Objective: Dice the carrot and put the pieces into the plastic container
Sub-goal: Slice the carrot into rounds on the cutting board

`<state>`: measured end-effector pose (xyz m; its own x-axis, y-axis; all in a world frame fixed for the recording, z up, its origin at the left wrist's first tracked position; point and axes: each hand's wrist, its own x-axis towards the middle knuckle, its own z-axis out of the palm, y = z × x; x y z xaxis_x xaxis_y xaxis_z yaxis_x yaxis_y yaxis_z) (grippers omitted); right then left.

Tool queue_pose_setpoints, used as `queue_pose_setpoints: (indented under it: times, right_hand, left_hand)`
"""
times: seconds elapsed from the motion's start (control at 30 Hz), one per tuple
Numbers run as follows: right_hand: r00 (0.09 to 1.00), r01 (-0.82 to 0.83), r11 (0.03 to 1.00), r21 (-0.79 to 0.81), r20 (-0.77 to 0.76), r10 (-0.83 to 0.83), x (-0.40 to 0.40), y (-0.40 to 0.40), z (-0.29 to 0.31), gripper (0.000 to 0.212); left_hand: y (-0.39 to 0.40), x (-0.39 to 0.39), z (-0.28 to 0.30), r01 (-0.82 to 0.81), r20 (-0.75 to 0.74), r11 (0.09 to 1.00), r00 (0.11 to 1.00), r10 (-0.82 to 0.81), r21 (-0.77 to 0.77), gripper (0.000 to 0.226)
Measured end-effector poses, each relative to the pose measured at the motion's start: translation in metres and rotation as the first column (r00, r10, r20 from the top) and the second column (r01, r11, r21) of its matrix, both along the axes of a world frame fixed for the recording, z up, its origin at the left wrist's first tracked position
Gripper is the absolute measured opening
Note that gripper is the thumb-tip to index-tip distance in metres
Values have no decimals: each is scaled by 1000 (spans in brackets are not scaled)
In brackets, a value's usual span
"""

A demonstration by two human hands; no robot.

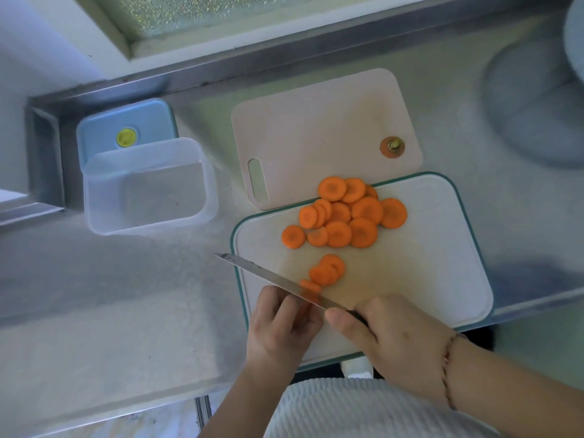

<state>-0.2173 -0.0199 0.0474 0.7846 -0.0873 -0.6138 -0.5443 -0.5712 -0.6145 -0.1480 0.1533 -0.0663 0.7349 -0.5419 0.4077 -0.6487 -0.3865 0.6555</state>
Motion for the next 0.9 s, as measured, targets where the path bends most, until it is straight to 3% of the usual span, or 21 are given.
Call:
queue_pose_setpoints:
  times: [0.17, 0.33, 0.4, 0.47, 0.57, 0.73, 0.9]
  right_hand:
    - [1000, -13, 1000, -24, -2, 13, 22, 7, -12, 78]
    - [991, -67, 996, -55, 115, 73, 53, 21, -29, 54]
    - [988, -68, 997, -48, 134, 74, 54, 21, -26, 58]
    - [986, -67, 997, -34, 147, 71, 46, 17, -18, 62]
    - [987, -69, 997, 17, 149, 66, 27, 12, -5, 69]
    - [995, -78, 995, -59, 54, 81, 4, 5, -4, 80]
    - [998, -66, 997, -35, 10, 67, 6, 7, -3, 80]
  left_hand:
    - [-2, 1, 0, -27, 31, 998, 999, 28, -50, 33]
    - [0, 1, -4, -15, 69, 999, 997, 18, -39, 30]
    - [1, 0, -2, -19, 47, 999, 999, 21, -43, 28]
    - [2, -1, -2, -37, 31, 999, 999, 37, -23, 10]
    - [2, -3, 1, -112, 26, 993, 993, 113, -27, 26]
    - [1, -1, 5, -78, 39, 995, 996, 81, -69, 17]
    - [1, -1, 3, -53, 39, 996, 998, 56, -76, 18]
